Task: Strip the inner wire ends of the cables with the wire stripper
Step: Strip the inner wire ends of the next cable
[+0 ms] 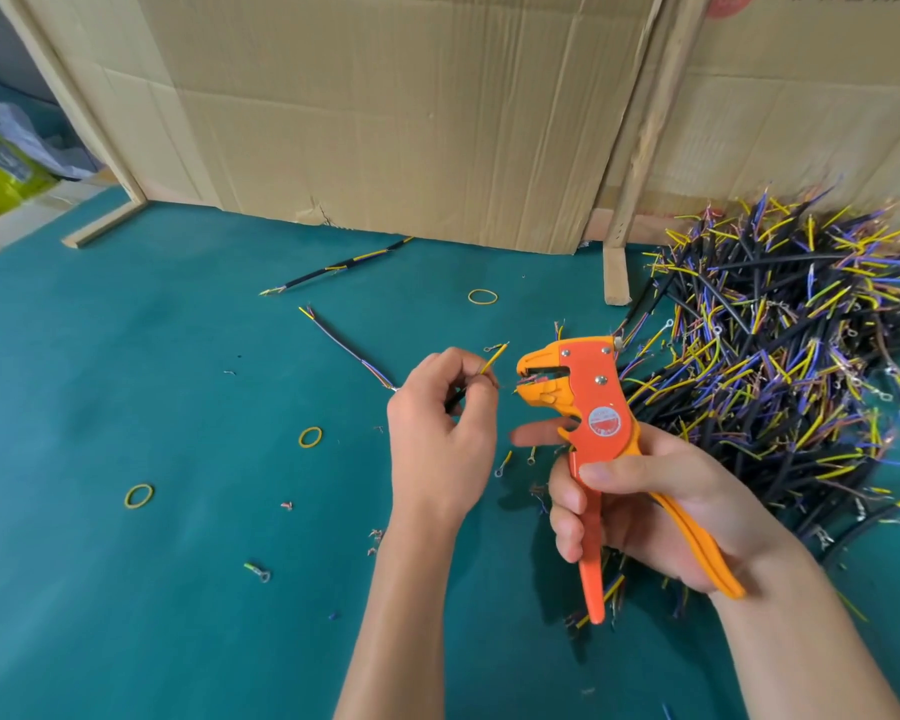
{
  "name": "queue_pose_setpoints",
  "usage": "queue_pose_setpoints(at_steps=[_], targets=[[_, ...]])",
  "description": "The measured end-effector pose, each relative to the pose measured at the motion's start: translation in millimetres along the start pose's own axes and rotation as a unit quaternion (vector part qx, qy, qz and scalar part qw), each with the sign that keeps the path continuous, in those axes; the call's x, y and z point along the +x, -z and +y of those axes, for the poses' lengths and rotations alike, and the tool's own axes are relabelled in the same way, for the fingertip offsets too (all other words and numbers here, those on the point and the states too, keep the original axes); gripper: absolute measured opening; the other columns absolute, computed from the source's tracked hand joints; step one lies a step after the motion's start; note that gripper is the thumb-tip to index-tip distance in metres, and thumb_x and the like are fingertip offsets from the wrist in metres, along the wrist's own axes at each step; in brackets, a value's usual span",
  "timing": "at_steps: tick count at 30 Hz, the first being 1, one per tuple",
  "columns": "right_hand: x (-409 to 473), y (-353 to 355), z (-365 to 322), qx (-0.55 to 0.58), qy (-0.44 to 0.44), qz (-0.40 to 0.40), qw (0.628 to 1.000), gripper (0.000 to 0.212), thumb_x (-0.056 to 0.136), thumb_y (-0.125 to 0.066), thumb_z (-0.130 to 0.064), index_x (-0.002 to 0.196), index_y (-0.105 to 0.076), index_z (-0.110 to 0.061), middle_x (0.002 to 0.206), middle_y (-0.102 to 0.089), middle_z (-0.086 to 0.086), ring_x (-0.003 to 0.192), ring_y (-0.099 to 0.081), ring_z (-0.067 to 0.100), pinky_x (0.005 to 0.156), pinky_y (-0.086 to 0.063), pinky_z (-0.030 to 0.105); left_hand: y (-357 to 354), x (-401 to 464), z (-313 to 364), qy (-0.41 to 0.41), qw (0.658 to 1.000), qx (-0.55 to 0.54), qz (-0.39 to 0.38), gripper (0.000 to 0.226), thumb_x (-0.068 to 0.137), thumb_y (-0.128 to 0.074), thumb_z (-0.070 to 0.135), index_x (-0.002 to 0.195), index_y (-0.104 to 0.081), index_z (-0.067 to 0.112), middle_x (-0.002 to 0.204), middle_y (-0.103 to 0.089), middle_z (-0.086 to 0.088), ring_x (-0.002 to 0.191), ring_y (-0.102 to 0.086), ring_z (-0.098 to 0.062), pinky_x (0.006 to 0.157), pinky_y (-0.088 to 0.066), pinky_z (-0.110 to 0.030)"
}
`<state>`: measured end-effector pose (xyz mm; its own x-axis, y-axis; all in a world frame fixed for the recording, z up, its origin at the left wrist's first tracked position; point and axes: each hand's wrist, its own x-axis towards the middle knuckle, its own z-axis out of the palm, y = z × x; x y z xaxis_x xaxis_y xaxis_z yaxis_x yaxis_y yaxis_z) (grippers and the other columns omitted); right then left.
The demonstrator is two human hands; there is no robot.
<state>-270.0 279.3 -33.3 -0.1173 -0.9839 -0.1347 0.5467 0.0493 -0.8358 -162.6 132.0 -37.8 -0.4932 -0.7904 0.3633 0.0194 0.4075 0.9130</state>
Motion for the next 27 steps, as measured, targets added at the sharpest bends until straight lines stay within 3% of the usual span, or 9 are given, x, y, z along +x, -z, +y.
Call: queue_pose_setpoints(at_steps=[11, 15, 21, 27], targets=[[5.5, -4.7, 3.2, 0.022, 0.007, 0.037, 0.999, 0.051, 0.092, -0.072, -0.031, 0.126, -0.063, 0.005, 0.065, -0.046, 0.010, 0.048, -0.048, 0.023, 0.051, -0.045, 0.034, -0.4, 0.4, -0.2, 0.008, 1.000, -0.005, -0.003, 0.014, 0.083, -0.051, 0.018, 0.072, -0.060, 0.016, 0.062, -0.051, 0.007, 0.052, -0.035, -0.009, 0.052, -0.030, -0.022], [8.7, -10.7, 4.9, 0.026, 0.026, 0.069, 0.997, 0.054, 0.084, -0.079, -0.034, 0.122, -0.067, 0.002, 0.062, -0.043, 0.006, 0.044, -0.043, 0.019, 0.047, -0.042, 0.030, -1.5, 0.7, -0.1, 0.014, 1.000, -0.017, 0.000, 0.015, 0.086, -0.055, 0.016, 0.075, -0.065, 0.016, 0.061, -0.054, 0.010, 0.050, -0.038, -0.008, 0.051, -0.031, -0.017], [15.5, -22.8, 10.1, 0.026, 0.051, 0.099, 0.993, 0.041, 0.081, -0.073, -0.016, 0.119, -0.070, 0.000, 0.060, -0.036, 0.006, 0.042, -0.036, 0.017, 0.044, -0.037, 0.027, -1.2, 3.0, -3.5, 0.033, 0.999, -0.030, 0.017, 0.018, 0.094, -0.062, 0.009, 0.080, -0.069, 0.017, 0.064, -0.063, 0.011, 0.059, -0.052, -0.010, 0.055, -0.039, -0.015], [16.3, -26.7, 12.1, 0.038, 0.048, 0.096, 0.993, 0.042, 0.080, -0.078, -0.015, 0.119, -0.070, 0.000, 0.061, -0.039, 0.007, 0.043, -0.039, 0.019, 0.044, -0.038, 0.028, 0.8, 5.3, -4.8, 0.049, 0.997, -0.051, 0.032, 0.017, 0.093, -0.065, 0.009, 0.080, -0.072, 0.017, 0.071, -0.069, 0.002, 0.071, -0.062, -0.023, 0.063, -0.045, -0.017]])
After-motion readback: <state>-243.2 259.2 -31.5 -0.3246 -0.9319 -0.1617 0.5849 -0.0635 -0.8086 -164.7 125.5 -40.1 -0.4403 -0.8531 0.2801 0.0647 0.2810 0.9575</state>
